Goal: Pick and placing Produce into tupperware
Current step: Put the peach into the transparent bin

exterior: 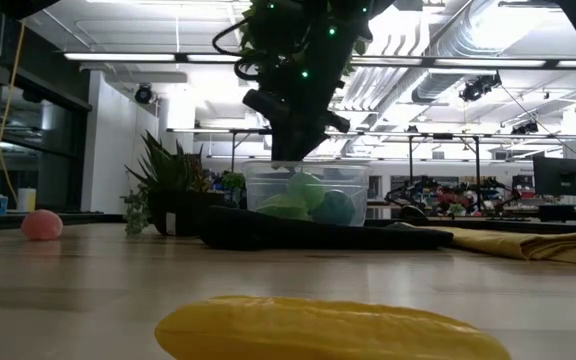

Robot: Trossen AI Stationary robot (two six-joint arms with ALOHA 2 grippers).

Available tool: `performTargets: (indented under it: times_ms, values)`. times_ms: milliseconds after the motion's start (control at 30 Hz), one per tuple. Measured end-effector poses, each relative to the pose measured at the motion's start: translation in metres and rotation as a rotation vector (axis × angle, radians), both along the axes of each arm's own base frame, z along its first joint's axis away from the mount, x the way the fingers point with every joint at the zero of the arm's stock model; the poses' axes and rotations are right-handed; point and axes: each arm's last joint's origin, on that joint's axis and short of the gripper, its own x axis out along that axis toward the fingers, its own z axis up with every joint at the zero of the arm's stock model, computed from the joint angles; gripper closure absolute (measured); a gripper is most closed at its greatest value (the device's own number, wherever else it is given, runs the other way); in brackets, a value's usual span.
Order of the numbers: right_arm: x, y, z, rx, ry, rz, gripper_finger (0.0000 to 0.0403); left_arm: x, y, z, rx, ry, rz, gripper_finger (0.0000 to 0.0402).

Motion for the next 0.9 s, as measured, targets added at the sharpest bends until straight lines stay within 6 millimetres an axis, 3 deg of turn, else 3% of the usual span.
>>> performTargets:
  times_ms: [367,733,900]
  values:
    - [0.000,0.058,0.015,0.029,-0.077,0.098,0.0279,0.000,-0.001,-0.001,-0.008,0.031,-0.049,0.0396]
    - [-0.020,0.122,0.084,0.054,-0.380,0.244,0.0279,-0.011,0.003,-0.010,-0.031,0.225,-0.115,0.0396]
    - [-0.036,0.153,0.104,0.076,-0.446,0.326,0.0279,-0.020,0.009,-0.015,0.045,0.351,-0.137,0.0387]
